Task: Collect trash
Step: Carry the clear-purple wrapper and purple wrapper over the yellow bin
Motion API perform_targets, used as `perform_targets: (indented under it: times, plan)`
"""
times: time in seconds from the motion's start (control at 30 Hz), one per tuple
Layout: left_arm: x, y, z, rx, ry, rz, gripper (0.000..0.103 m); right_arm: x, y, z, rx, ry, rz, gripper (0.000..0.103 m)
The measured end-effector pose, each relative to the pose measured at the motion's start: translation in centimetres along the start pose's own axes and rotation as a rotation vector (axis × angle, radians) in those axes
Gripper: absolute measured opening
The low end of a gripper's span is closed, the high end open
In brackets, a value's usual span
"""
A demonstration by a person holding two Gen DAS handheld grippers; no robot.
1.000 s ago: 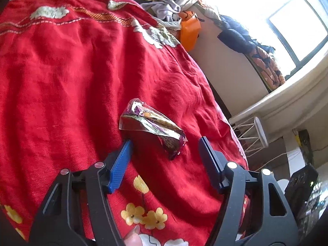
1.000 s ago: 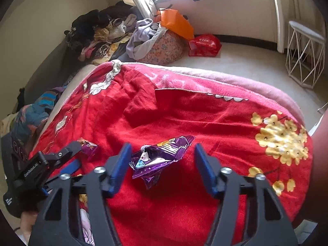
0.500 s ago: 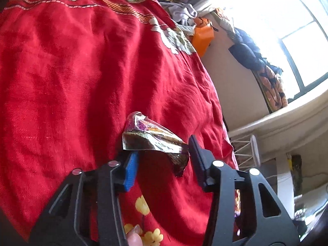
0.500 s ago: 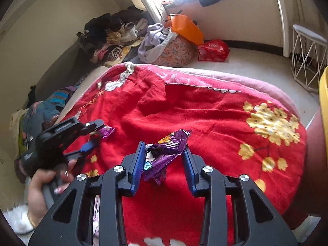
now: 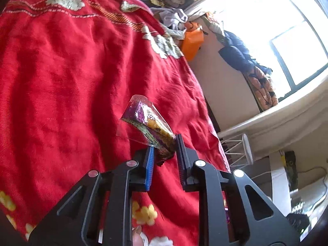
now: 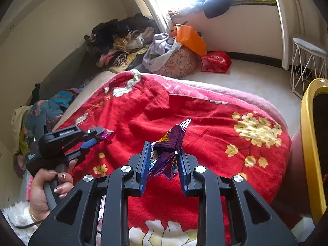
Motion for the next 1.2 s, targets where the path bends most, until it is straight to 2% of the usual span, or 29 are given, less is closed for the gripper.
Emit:
perform_targets:
  times: [0.23,0.6,1.2]
  plan:
    - [-1.2,-1.9,-3.4,-0.034,0.130,-0.029,0.015,1.1,-2.2,-0.6,-0.014,0.004,-0.044,0.024]
    - [-4.7,-3.6,-10.3,-0.118,0.349,-0.019,0.015,2.6,-6.2,-3.8,-0.072,0.046,-0.112,0.024]
    - [-8.9,-5.2,-17.5,-0.240,0.494,0.023,0.015,4.3,-12.9,-11.5,-0.223,0.142,-0.231,0.024]
Point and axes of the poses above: each gripper's, at about its wrist camera, not at the fingertips, and y roughly the way its jaws point, z to its left, x to its top, the point moved 7 cm from there along y, roughly the way its jaws point, and after that the axes turned 6 degrees about -z, right-handed, at the moved point
